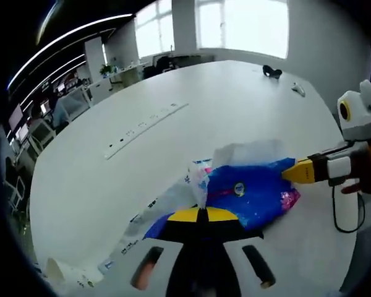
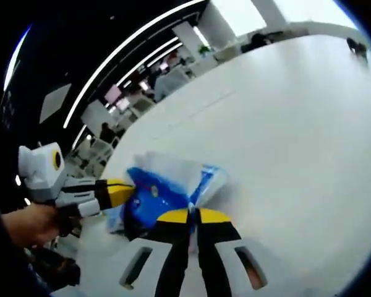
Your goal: Arrange the tabletop items into an orderly group along one side of the table until the central work area is clear of visible clutter.
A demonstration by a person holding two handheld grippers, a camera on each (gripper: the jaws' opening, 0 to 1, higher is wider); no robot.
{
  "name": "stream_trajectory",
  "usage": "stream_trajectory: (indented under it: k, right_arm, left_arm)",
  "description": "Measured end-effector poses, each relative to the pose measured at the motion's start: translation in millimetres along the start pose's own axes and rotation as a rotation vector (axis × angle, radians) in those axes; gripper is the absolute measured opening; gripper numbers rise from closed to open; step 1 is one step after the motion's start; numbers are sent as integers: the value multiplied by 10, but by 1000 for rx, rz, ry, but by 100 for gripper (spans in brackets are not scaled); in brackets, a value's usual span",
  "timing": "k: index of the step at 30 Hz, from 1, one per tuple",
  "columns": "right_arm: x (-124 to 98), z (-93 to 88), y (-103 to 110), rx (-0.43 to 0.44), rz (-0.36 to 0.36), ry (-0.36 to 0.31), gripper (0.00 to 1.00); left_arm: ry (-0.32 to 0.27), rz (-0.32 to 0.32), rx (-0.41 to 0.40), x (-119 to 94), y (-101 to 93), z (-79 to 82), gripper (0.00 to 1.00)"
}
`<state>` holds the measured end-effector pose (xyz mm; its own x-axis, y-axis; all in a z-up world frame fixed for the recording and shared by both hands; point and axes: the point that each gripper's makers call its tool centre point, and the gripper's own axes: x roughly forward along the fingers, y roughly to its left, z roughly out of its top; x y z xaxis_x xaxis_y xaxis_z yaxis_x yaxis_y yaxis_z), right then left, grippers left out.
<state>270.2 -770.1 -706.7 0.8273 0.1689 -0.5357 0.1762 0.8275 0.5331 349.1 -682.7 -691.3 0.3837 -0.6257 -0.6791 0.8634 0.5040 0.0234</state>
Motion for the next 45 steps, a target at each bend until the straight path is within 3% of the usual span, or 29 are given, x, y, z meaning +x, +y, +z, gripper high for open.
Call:
stream_trajectory:
  k: [2,3,12,21,31,45]
  right_arm:
    - [-51,99,-45,-84,-49,-30,0]
    - [-65,120,-14,-120,-38,-28,0]
    - [-324,358,-98,-151,-69,-86,0]
    - [-691,383,-464,-149,-146,-123,0]
    - [-1071,279,-836,-202,-216,-121,0]
    - [-1376,134,-1228,-176,-233,-100,0]
  left_arm:
    - [-19,-16,-15,-18,-51,72,0]
    - [-25,-12,-5,-25,-50,105,0]
    - [-68,-23,28,-56,-243,338,0]
    - [-84,-100,5,59,-750,408,1]
    - [-61,-179,11,168,-1321,354,1]
    - [-8,-237,10,278,-1846,183,1]
